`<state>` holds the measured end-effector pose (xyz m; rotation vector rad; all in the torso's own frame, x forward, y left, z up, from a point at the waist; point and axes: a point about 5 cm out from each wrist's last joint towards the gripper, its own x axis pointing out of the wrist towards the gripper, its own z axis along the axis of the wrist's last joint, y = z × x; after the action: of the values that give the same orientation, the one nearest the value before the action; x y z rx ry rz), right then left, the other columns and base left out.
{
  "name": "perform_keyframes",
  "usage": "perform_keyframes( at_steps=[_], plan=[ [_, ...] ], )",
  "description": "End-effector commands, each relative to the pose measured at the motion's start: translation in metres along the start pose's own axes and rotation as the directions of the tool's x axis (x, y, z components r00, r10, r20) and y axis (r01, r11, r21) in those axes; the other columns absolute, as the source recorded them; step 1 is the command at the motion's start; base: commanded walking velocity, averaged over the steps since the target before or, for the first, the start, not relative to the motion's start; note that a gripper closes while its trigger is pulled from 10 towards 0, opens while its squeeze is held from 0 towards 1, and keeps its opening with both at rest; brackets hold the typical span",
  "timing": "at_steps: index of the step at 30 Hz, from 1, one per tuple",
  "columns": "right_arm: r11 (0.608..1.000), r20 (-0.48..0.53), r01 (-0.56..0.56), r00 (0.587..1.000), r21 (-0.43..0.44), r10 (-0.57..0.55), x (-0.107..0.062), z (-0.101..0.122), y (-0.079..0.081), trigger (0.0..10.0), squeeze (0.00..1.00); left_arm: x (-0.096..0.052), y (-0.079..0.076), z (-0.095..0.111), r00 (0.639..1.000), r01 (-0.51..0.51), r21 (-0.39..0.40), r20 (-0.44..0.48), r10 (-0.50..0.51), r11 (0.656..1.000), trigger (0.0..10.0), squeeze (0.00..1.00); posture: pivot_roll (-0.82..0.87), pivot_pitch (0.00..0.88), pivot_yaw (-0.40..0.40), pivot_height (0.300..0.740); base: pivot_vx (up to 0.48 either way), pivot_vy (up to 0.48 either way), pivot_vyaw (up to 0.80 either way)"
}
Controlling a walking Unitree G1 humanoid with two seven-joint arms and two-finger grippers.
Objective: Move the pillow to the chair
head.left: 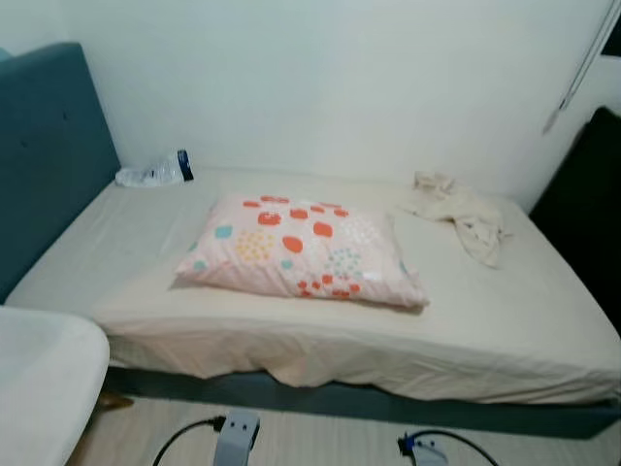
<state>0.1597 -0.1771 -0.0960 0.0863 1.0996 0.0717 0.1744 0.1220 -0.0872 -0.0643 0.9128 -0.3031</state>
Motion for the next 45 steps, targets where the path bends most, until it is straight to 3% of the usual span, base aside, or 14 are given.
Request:
perform_keyframes(
  at_steps=[1, 16, 20, 24, 25, 28, 34, 35, 36, 37, 45],
  plan=[
    [1.0, 0.007, 0.014, 1.0, 0.007, -0.014, -0.001, 0.002, -0.005, 10.0, 0.0, 0.002, -0.003, 0.007, 1.0, 0.006, 0.003, 0.022, -0.006, 1.0, 10.0, 0.0, 0.03, 0.0, -0.032, 0.74, 0.0, 0.0, -0.73],
    [0.999, 0.028, 0.021, 0.999, 0.03, -0.022, -0.001, 0.007, -0.007, 10.0, 0.0, 0.003, -0.002, 0.013, 0.998, -0.003, -0.007, 0.056, 0.003, 1.0, 10.0, 0.0, 0.02, 0.0, -0.032, 0.74, 0.0, 0.0, -0.72],
    [0.998, 0.091, 0.019, 0.996, 0.067, -0.025, -0.001, 0.02, -0.008, 10.0, 0.0, 0.003, 0.0, 0.02, 0.996, -0.01, -0.008, 0.086, 0.01, 1.0, 10.0, 0.0, 0.02, 0.0, -0.031, 0.74, 0.0, 0.0, -0.36],
    [0.985, 0.173, 0.035, 0.983, 0.168, -0.064, -0.003, 0.035, -0.016, 10.0, 0.0, 0.003, 0.004, 0.024, 0.994, -0.022, -0.02, 0.106, 0.024, 1.0, 10.0, 0.0, 0.02, 0.0, -0.026, 0.74, 0.0, 0.0, 0.0],
    [0.98, 0.203, 0.026, 0.977, 0.195, -0.066, -0.004, 0.04, -0.018, 10.0, 1.0, 0.003, 0.005, 0.025, 0.993, -0.029, -0.026, 0.11, 0.031, 0.999, 10.0, 0.0, 0.02, 0.0, -0.026, 0.74, 0.0, 0.0, 0.0],
    [0.976, 0.258, -0.001, 0.964, 0.217, -0.057, -0.005, 0.05, -0.02, 10.0, 1.0, 0.002, 0.007, 0.026, 0.992, -0.044, -0.039, 0.116, 0.048, 0.998, 10.0, 0.0, 0.02, 0.0, -0.025, 0.74, 0.0, 0.0, 0.0],
    [0.981, 0.228, 0.054, 0.969, 0.188, -0.097, -0.005, 0.052, -0.022, 10.0, 1.0, 0.002, 0.011, 0.028, 0.989, -0.061, -0.063, 0.129, 0.069, 0.996, 10.0, 0.0, 0.02, 0.0, -0.026, 0.74, 0.0, 0.0, 0.0],
    [0.98, 0.23, 0.048, 0.969, 0.192, -0.093, -0.005, 0.052, -0.022, 10.0, 0.62, 0.002, 0.011, 0.03, 0.988, -0.064, -0.068, 0.137, 0.073, 0.996, 10.0, 0.0, 0.02, 0.0, -0.026, 0.74, 0.0, 0.0, 0.0],
    [0.98, 0.23, 0.048, 0.969, 0.192, -0.093, -0.005, 0.052, -0.022, 10.0, 0.62, 0.002, 0.011, 0.03, 0.988, -0.064, -0.068, 0.137, 0.073, 0.996, 10.0, 0.0, 0.02, 0.0, -0.026, 0.74, 0.0, 0.0, 0.0],
    [0.98, 0.244, 0.027, 0.967, 0.198, -0.076, -0.005, 0.055, -0.02, 10.0, 0.0, 0.002, 0.014, 0.034, 0.983, -0.075, -0.09, 0.161, 0.089, 0.993, 10.0, 0.0, 0.02, 0.0, -0.027, 0.74, 0.0, 0.0, 0.0],
    [0.978, 0.266, 0.024, 0.961, 0.208, -0.08, -0.005, 0.061, -0.02, 10.0, 0.0, -0.001, 0.026, 0.037, 0.97, -0.14, -0.133, 0.179, 0.163, 0.981, 10.0, 0.0, 0.02, 0.0, -0.026, 0.74, 0.239, 0.0, 0.0]
  ],
)
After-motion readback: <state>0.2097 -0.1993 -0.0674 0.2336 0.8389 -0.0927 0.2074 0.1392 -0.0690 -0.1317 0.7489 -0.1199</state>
